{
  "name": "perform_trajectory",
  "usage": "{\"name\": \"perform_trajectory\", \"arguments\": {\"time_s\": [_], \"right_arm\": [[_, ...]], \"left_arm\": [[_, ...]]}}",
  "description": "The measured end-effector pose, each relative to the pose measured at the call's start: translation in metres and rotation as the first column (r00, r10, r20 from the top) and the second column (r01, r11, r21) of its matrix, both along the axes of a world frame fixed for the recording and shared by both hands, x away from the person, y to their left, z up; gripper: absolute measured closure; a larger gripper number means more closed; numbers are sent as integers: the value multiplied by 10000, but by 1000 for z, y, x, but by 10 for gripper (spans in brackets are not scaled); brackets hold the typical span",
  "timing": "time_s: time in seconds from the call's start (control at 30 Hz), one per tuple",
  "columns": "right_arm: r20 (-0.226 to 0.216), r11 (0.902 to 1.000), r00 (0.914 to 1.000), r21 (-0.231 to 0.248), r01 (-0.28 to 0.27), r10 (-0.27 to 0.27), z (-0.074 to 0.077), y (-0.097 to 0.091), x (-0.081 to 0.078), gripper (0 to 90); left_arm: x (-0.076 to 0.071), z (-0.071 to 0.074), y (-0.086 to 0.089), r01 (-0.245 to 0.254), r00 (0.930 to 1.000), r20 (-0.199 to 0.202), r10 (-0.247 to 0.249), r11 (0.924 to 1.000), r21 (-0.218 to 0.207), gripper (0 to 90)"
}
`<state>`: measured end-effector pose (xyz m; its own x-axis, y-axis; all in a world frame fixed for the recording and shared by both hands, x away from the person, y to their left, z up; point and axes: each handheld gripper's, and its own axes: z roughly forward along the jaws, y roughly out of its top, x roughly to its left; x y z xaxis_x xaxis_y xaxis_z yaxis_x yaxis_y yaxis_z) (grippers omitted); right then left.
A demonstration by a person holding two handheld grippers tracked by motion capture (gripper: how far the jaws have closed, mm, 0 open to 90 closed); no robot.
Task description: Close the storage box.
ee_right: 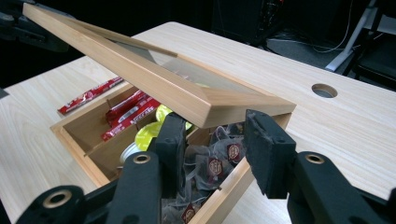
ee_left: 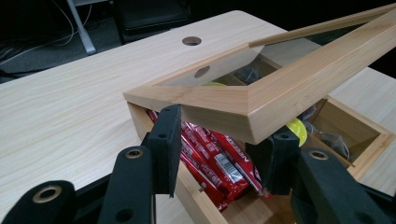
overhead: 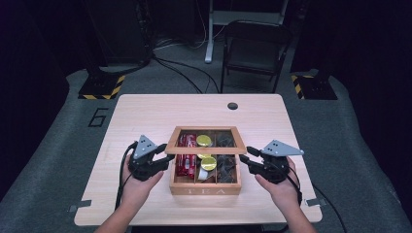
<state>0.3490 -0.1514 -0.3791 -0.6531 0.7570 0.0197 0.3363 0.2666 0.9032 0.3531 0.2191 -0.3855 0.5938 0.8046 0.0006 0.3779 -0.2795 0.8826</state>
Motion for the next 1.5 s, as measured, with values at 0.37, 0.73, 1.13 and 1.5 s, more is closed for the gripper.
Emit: {"name": "perform_trajectory", "arguments": {"time_s": [0.37,0.73,1.13,1.5], "right_arm": [[170,9990,9996,-404,-200,207,-8,3,-11,592],[72,9991,9998,-383,-166,169,-20,4,-18,588],[-150,9988,9996,-433,-249,243,-35,3,-23,582],[-232,9981,9995,-571,-221,208,-46,5,-26,574]], "left_arm": [[-15,-8,3,342,9993,163,-343,9994,80,560],[-25,-18,4,494,9985,230,-501,9984,277,557],[-29,-35,5,509,9987,-97,-509,9987,-56,555],[-32,-46,7,616,9978,-235,-620,9980,-168,555]]}}
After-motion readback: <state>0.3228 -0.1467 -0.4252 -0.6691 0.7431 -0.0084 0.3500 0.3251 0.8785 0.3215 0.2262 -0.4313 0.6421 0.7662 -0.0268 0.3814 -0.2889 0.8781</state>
